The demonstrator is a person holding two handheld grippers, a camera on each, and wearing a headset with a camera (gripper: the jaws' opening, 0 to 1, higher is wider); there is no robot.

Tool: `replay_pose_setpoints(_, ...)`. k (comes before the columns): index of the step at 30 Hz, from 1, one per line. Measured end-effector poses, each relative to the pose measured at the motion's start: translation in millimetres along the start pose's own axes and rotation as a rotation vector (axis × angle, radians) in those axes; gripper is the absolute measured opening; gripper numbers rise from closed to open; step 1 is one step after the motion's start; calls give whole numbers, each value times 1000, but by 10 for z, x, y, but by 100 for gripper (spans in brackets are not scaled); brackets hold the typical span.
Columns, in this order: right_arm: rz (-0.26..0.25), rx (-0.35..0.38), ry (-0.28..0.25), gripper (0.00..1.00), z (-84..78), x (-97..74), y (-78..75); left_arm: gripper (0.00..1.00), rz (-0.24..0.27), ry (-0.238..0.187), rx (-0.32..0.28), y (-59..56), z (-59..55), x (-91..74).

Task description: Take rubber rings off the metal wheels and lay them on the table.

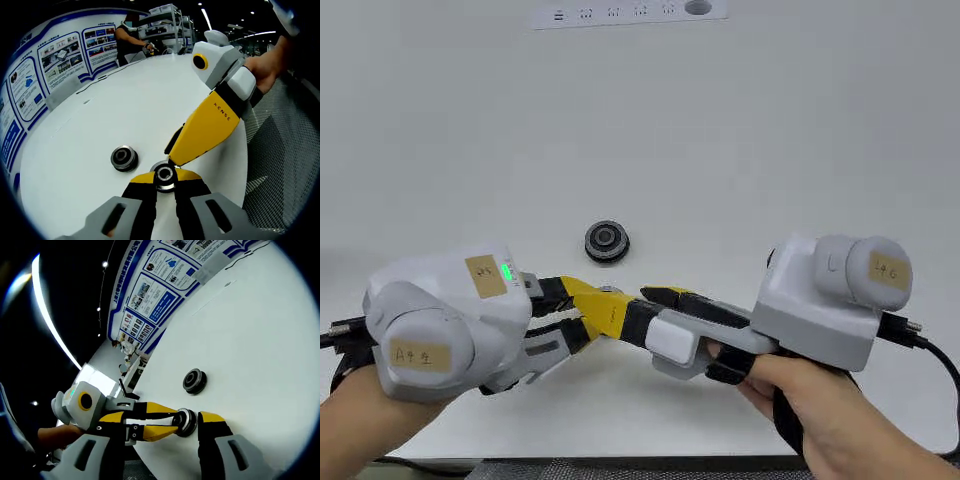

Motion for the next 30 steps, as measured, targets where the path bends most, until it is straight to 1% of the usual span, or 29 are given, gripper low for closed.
replay_pose_setpoints(4,-5,30,10,58,-36,5,0,13,0,-5,-2,2,1,0)
replay_pose_setpoints(5,-9,39,19,58,-56,6,-5,13,1,-6,-3,1,1,1)
replay_pose_setpoints(8,-19,36,25,58,-71,2,-22,13,1,-5,-1,-1,2,2)
replay_pose_setpoints(17,-16,54,41,56,-103,18,-14,13,1,-5,-2,1,-2,4)
replay_pose_setpoints(30,-17,86,44,52,-110,-12,-17,13,0,-7,-2,0,-2,8)
Point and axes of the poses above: the centre of the closed fingertips' face, and the gripper's own axes: x roughly forward along the fingers, y roughly to its left, z roughly out of its top, the point moved 1 cm from there along -x, roughly backward along the fingers, and after that the axes turned 12 degrees about -y, right-handed, at the moved point
